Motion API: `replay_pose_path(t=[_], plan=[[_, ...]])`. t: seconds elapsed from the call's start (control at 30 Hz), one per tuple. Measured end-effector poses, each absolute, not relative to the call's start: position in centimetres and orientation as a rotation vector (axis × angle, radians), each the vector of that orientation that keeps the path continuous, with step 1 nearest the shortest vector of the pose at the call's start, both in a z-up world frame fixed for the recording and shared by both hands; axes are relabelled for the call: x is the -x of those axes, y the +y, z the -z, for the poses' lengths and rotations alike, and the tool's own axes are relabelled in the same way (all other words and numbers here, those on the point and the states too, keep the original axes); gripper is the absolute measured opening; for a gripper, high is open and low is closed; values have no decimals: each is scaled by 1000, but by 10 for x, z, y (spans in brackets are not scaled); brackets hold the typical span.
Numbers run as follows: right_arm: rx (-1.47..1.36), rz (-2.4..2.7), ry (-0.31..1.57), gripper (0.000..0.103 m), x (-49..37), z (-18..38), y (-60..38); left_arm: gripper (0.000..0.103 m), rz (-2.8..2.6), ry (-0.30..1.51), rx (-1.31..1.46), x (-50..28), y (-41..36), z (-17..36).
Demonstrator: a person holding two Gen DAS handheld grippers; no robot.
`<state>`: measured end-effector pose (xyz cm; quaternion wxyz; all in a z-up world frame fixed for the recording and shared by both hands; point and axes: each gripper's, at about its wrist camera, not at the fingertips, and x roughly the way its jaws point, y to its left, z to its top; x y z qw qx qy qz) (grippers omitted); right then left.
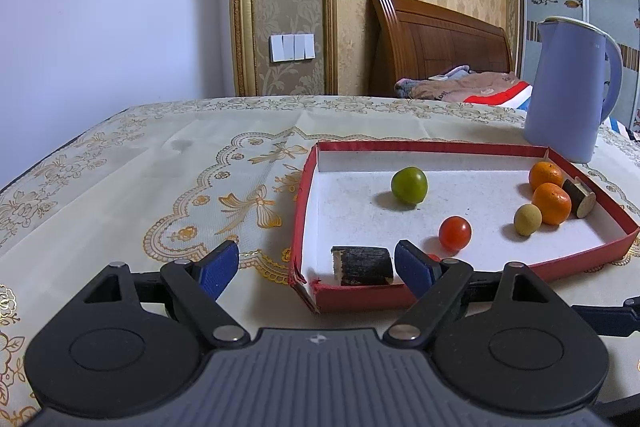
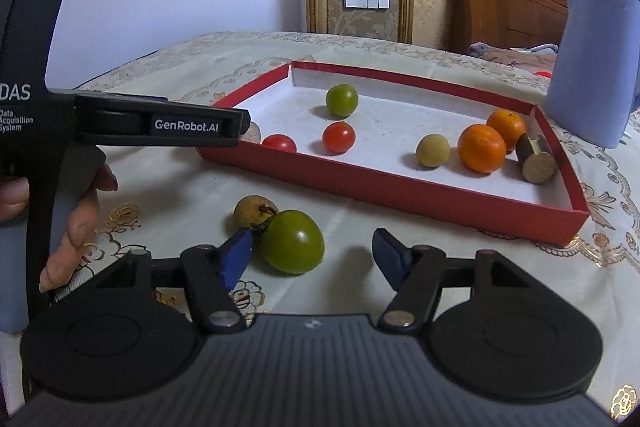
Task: Organize fruits
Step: 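Move both open tools toward the brown pear and large green tomato beside the box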
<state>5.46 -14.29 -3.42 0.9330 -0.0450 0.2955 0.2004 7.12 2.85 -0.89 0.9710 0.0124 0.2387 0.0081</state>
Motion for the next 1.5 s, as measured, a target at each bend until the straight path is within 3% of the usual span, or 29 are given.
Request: replay_pose_path(t=[0.07,0.2,0.27,0.43,1.03,1.5], plan=[[86,-415,615,60,-56,35,-144,85,-16,482,-27,-71,28,8],[84,-414,618,59,-57,35,-144,85,-16,483,-29,-71,27,8],[85,-417,620,49,-57,36,-144,85,-16,484,-31,-70,27,8],[90,-421,615,38,-56,36,-143,85,-17,486,-35,-69,26,9],[-27,-341,613,34,-61,35,-164,85,-19,473,-33,-68,28,9],[36,-144,550,34,-62,22,-182,85,108,474,-29,-32,24,11]])
